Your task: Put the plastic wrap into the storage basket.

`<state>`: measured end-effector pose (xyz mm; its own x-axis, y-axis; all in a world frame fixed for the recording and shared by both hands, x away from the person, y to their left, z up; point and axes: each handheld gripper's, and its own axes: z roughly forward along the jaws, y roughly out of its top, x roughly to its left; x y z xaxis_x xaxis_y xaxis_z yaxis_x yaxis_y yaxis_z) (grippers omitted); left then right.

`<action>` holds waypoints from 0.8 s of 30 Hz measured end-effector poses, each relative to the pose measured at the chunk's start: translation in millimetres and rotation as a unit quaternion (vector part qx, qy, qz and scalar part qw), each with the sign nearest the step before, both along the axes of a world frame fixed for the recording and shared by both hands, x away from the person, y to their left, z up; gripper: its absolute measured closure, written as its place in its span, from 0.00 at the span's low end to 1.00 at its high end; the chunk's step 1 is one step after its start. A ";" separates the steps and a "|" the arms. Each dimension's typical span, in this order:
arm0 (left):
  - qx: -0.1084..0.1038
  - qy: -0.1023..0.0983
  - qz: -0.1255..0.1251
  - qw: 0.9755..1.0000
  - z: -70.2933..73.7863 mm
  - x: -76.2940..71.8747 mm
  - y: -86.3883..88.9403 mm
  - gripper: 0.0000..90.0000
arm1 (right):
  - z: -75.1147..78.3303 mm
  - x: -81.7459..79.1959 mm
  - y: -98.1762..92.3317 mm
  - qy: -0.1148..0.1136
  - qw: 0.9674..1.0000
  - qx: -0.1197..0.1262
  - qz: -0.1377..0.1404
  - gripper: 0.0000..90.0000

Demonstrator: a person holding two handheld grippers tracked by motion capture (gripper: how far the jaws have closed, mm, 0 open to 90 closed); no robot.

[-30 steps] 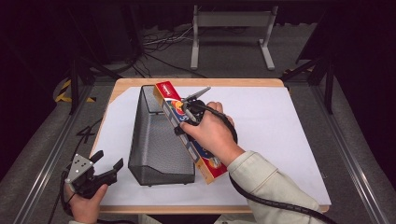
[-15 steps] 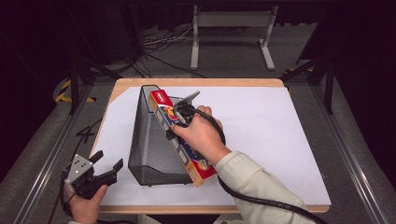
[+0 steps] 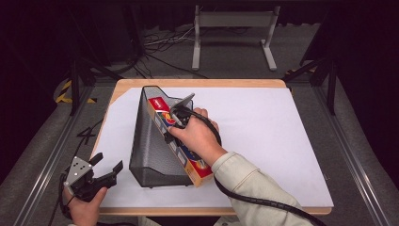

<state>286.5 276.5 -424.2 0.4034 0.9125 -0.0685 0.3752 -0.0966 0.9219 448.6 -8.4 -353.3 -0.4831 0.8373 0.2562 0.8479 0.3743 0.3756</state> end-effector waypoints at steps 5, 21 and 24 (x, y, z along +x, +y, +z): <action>0.002 0.000 -0.003 1.000 0.2 0.3 -0.3 0.23 | -4.3 3.2 2.5 0.010 1.000 -0.009 0.001 0.44; 0.000 0.003 -0.004 1.000 -0.4 1.0 -0.3 0.23 | -8.3 6.9 6.6 0.024 0.999 -0.024 -0.002 0.42; 0.000 0.003 -0.004 1.000 -0.5 1.1 -0.2 0.23 | -8.4 7.5 5.2 0.028 0.999 -0.018 -0.005 0.41</action>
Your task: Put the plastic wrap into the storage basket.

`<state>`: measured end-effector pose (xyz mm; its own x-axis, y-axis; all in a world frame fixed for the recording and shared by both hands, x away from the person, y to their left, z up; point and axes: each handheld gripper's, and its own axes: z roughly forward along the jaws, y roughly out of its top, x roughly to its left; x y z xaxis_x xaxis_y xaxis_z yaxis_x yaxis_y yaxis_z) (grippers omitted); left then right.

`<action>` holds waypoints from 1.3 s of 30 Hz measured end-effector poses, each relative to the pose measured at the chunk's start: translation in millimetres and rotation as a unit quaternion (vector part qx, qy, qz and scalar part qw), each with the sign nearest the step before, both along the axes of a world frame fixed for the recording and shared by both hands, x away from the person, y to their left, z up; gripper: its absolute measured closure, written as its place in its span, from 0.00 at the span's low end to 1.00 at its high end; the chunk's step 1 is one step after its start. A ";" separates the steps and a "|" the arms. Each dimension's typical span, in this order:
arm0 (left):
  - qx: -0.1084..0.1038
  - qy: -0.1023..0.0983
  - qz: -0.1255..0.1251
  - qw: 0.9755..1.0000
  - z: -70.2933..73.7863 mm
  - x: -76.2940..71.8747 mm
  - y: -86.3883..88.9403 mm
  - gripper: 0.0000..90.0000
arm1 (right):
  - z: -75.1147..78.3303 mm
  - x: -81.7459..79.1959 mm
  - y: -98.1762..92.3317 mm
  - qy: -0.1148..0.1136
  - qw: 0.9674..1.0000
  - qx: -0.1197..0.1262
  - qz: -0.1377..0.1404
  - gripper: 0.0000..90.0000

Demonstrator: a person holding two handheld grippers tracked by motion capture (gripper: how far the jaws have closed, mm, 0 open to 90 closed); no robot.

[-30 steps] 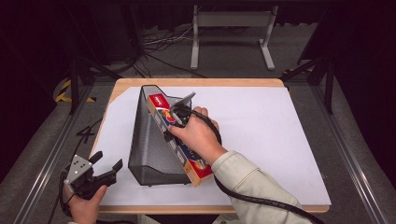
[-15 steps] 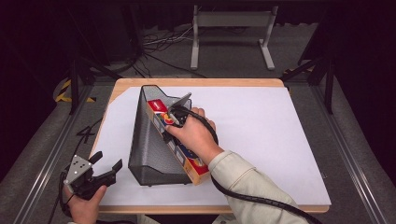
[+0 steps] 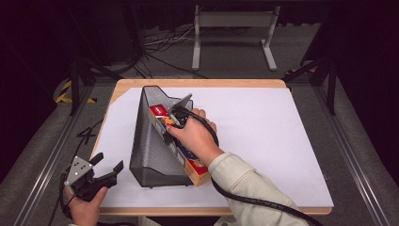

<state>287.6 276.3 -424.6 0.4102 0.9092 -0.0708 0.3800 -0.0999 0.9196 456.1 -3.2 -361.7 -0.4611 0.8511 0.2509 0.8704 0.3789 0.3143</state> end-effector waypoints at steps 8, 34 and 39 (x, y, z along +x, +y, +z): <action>0.000 -0.001 0.001 1.000 0.0 0.7 -0.4 0.23 | 8.6 -4.6 -4.5 -0.027 0.999 0.031 0.003 0.30; -0.003 -0.002 0.005 1.000 -0.2 0.1 0.5 0.22 | 56.7 -42.9 -49.5 -0.209 0.962 0.149 0.092 0.22; -0.002 -0.001 0.003 1.000 -0.2 0.0 1.1 0.22 | 59.8 -51.4 -66.1 -0.244 0.951 0.159 0.105 0.22</action>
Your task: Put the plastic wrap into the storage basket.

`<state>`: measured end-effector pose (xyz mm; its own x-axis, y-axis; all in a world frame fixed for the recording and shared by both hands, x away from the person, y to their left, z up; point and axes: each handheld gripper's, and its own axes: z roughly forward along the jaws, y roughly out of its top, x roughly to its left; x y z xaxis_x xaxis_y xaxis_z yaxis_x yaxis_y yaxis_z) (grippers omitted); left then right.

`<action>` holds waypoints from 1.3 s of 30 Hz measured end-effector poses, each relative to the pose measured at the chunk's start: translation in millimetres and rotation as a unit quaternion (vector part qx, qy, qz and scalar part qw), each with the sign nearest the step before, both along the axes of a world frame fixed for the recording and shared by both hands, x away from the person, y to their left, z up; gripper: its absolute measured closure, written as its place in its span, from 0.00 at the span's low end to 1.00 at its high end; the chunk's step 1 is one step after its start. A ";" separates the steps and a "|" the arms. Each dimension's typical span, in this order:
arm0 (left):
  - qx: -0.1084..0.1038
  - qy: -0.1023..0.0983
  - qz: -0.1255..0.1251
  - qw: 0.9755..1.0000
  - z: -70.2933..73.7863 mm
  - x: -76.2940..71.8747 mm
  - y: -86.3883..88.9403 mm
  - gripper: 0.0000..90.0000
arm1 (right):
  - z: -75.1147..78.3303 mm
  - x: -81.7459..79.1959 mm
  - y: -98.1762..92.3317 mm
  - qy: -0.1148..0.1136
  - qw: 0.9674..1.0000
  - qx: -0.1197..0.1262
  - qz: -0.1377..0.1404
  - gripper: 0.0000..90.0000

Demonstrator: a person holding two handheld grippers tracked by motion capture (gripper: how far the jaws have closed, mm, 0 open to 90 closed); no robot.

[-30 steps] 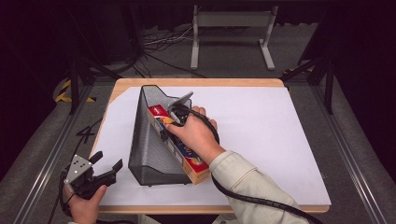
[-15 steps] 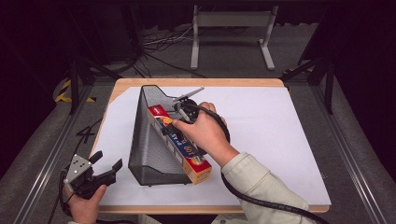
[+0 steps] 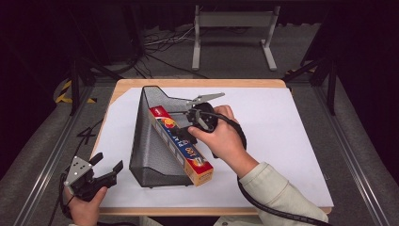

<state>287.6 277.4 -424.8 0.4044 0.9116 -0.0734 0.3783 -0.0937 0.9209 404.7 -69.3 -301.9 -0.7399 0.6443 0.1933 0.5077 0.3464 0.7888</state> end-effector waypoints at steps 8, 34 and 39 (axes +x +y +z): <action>0.001 0.002 0.001 1.000 -0.4 0.2 -1.0 0.22 | 4.7 -10.3 -45.7 -0.019 1.000 0.012 -0.011 0.22; 0.015 0.005 -0.011 1.000 -0.2 0.0 -7.2 0.21 | -14.8 -49.4 -212.0 -0.129 0.990 0.006 -0.053 0.17; 0.015 0.005 -0.011 1.000 -0.7 0.4 -6.8 0.21 | -35.5 -53.1 -233.8 -0.132 0.989 0.005 -0.072 0.17</action>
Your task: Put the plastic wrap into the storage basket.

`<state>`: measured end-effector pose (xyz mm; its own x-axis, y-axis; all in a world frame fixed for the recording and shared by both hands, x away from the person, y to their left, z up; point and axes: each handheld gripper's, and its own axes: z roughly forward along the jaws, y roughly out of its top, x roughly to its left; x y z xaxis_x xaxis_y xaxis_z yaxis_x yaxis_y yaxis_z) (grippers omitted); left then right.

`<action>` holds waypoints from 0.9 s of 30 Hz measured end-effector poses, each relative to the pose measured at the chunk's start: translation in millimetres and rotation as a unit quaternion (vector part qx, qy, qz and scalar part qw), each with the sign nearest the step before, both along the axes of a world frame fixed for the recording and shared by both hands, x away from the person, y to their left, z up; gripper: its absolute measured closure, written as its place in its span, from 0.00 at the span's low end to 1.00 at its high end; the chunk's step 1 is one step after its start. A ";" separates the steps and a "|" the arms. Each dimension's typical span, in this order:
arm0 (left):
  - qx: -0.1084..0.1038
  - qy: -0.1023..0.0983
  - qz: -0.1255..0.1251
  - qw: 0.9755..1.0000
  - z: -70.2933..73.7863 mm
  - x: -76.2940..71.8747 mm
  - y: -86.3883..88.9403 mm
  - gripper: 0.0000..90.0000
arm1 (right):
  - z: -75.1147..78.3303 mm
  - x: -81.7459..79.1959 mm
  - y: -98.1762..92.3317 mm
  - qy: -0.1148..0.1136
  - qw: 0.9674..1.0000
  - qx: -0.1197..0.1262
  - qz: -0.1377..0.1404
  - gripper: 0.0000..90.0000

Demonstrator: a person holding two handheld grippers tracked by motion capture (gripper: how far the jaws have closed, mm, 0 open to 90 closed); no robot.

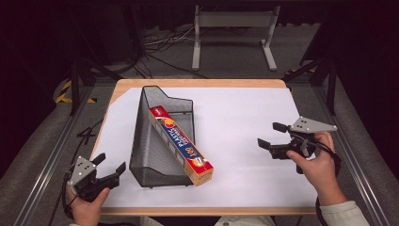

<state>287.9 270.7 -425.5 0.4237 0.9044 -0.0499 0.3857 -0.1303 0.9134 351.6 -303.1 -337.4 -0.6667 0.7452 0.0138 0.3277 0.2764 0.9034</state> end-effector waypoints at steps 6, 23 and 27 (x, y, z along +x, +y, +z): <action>0.001 -0.001 -0.002 1.000 0.3 -0.2 -0.9 0.21 | -28.5 -6.0 -20.1 0.004 1.000 0.009 -0.014 0.16; -0.005 -0.009 -0.011 1.000 1.2 -0.2 -0.5 0.21 | -89.2 -14.6 -41.0 0.039 0.999 0.007 -0.031 0.14; -0.008 -0.008 -0.017 1.000 0.9 1.0 -0.6 0.21 | -94.4 -15.1 -41.2 0.040 0.999 0.001 -0.032 0.14</action>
<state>288.9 270.0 -424.6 0.4553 0.8885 -0.0573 0.3673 -0.1288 0.9212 336.5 -344.3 -431.8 -0.6151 0.7857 0.0658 0.4152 0.2518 0.8742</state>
